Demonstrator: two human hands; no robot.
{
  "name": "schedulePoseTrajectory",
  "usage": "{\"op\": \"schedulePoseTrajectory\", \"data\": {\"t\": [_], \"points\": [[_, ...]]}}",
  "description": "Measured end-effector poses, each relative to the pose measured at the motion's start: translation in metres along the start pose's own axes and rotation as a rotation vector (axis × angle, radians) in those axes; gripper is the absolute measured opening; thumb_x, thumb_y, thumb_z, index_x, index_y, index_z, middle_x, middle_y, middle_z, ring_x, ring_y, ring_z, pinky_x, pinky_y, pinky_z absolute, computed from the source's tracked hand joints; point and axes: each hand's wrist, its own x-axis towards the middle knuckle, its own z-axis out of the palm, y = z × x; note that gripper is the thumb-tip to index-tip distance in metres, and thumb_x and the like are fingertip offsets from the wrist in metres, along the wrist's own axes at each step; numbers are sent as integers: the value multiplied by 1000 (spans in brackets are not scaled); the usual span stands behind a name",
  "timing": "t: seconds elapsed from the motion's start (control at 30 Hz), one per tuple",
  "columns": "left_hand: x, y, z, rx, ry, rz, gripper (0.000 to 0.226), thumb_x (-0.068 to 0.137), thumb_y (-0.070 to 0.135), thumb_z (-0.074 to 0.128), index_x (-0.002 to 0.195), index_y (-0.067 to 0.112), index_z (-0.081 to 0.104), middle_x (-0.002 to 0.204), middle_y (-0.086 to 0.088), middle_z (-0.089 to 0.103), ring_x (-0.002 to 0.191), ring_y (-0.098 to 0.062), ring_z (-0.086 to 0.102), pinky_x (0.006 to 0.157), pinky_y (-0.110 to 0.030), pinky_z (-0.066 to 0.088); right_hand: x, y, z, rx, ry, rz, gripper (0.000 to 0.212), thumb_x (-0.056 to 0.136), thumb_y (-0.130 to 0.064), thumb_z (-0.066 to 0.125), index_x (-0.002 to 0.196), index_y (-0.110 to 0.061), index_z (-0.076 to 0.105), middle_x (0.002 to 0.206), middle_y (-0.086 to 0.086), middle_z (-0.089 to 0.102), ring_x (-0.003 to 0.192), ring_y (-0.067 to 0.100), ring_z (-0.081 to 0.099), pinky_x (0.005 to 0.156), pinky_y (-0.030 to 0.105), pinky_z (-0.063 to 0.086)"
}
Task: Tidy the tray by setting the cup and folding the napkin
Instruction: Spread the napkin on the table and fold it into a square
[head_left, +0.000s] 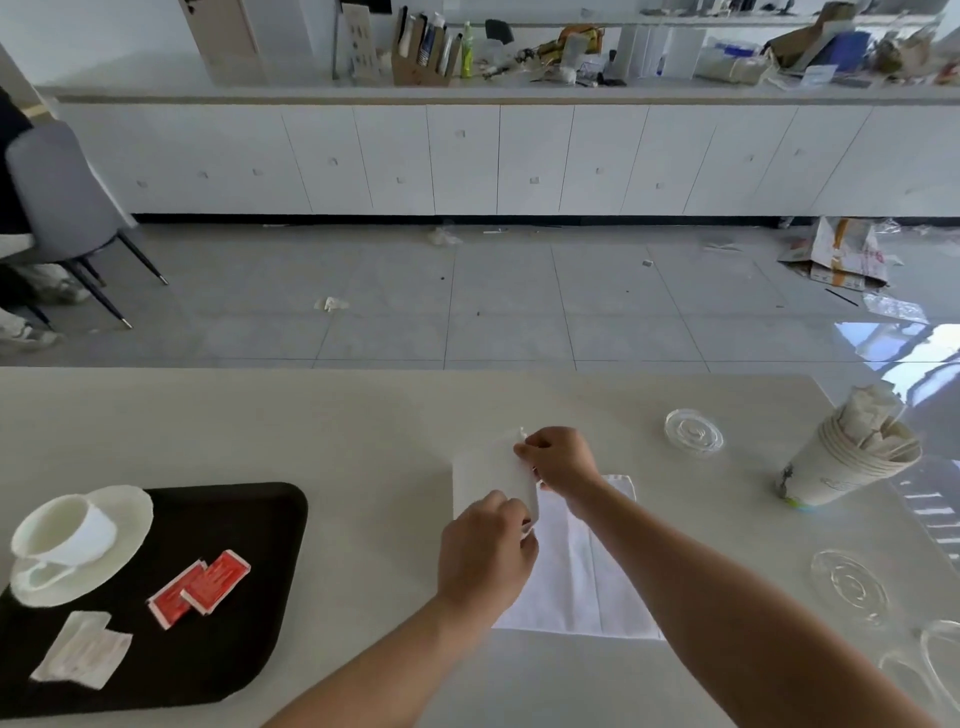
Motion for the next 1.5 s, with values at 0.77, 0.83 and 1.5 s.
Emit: {"op": "schedulePoseTrajectory", "data": {"t": [0.77, 0.83, 1.5], "points": [[-6, 92, 93, 132, -326, 343, 27, 39, 34, 85, 52, 26, 62, 48, 9, 53, 37, -6, 50, 35, -16, 35, -6, 116, -95, -143, 202, 127, 7, 83, -26, 73, 84, -19, 75, 81, -3, 73, 77, 19, 66, 66, 28, 47], [-6, 93, 96, 116, -357, 364, 25, 43, 37, 82, 54, 27, 63, 50, 9, 54, 39, -5, 51, 36, -16, 36, -2, 120, -93, -182, 208, 142, 9, 84, -27, 72, 86, -19, 74, 83, -2, 73, 79, 21, 66, 70, 31, 51], [34, -34, 117, 358, -380, 262, 87, 87, 71, 18, 151, 15, -2, 160, -10, -9, 147, -32, -12, 116, -45, -6, -31, 166, -52, -971, 68, -299, 89, 90, -75, 4, 155, -15, -6, 161, -3, -19, 149, 16, -19, 119, 39, -10]]}}
